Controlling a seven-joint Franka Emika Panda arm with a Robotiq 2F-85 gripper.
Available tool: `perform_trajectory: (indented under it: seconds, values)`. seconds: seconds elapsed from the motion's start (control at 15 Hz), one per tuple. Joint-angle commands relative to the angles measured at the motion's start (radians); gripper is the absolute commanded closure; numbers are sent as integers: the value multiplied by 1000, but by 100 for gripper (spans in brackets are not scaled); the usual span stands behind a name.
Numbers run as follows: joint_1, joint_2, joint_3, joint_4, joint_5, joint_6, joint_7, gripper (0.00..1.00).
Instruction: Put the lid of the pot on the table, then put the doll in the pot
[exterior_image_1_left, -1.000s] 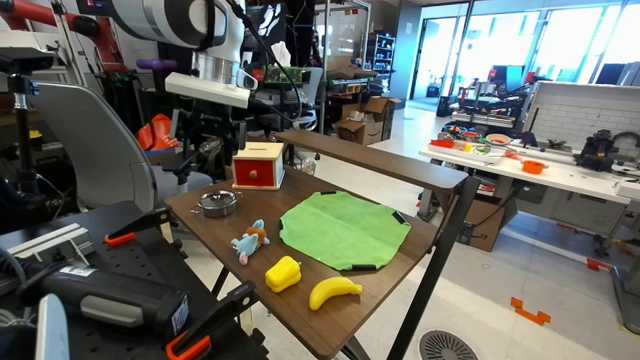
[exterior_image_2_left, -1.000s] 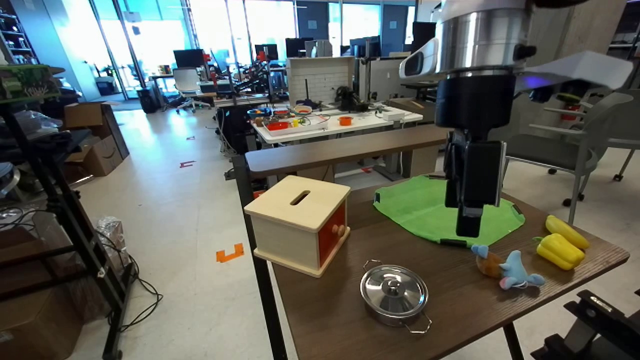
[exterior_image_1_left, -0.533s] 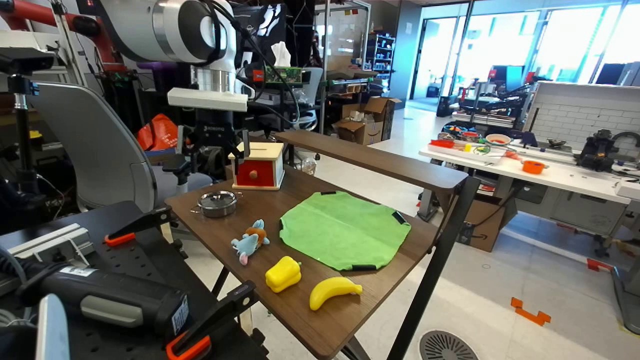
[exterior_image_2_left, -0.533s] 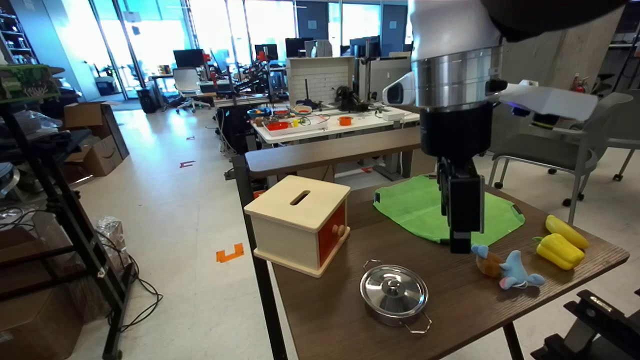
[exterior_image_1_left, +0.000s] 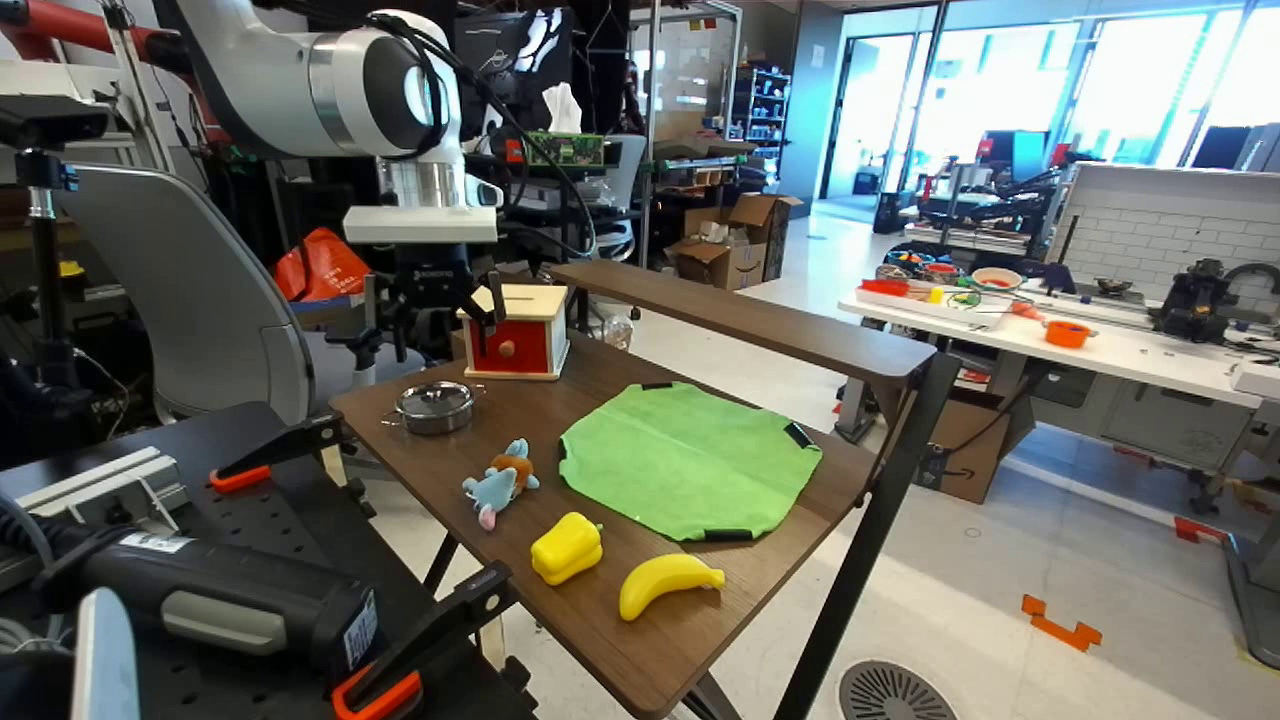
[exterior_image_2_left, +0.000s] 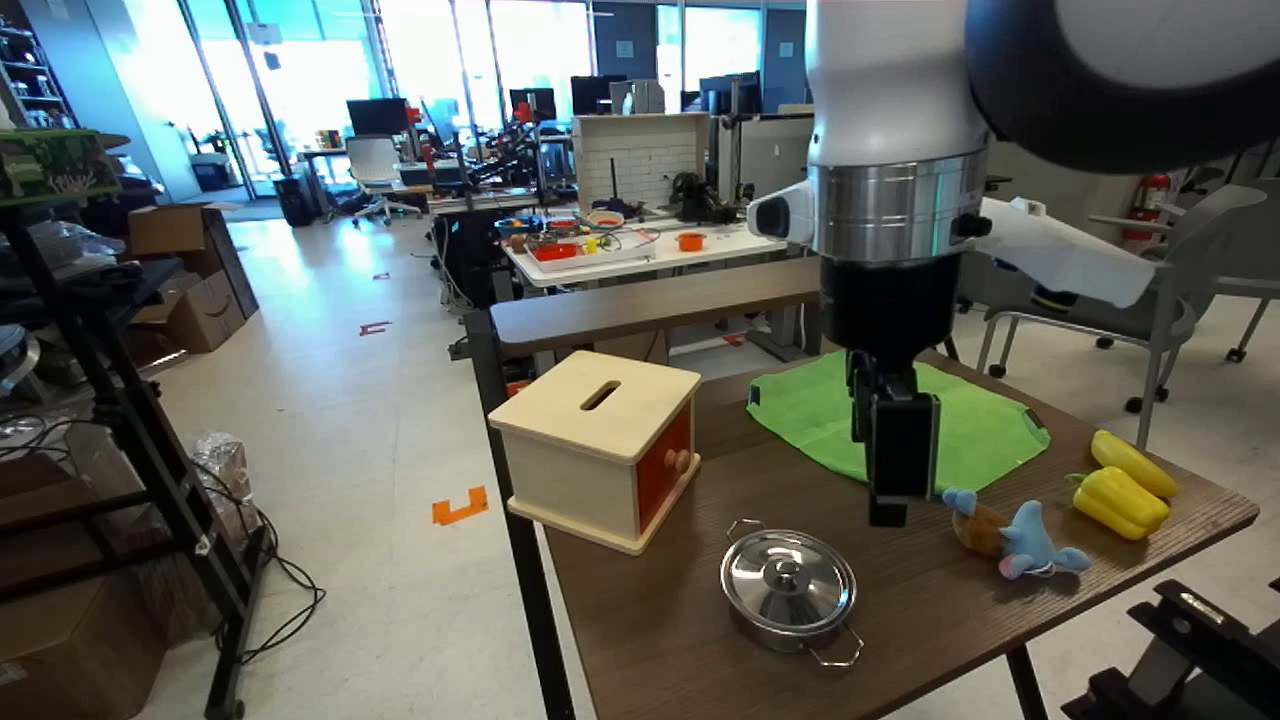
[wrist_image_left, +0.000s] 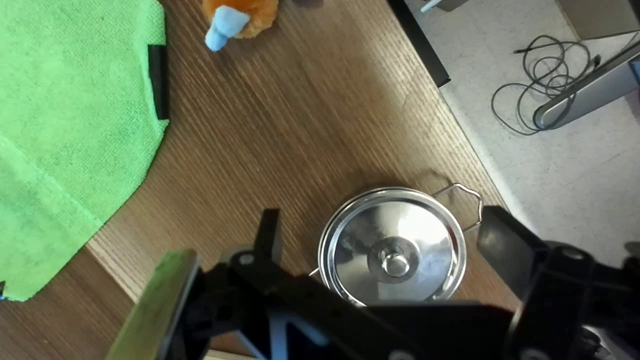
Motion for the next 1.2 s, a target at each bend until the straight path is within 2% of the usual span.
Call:
perform_trajectory:
  seconds: [0.0, 0.4, 1.13]
  values:
    - [-18, 33, 25, 8, -9, 45, -75, 0]
    - [-12, 80, 34, 35, -19, 54, -142, 0]
    - [6, 207, 52, 173, -25, 5, -213, 0]
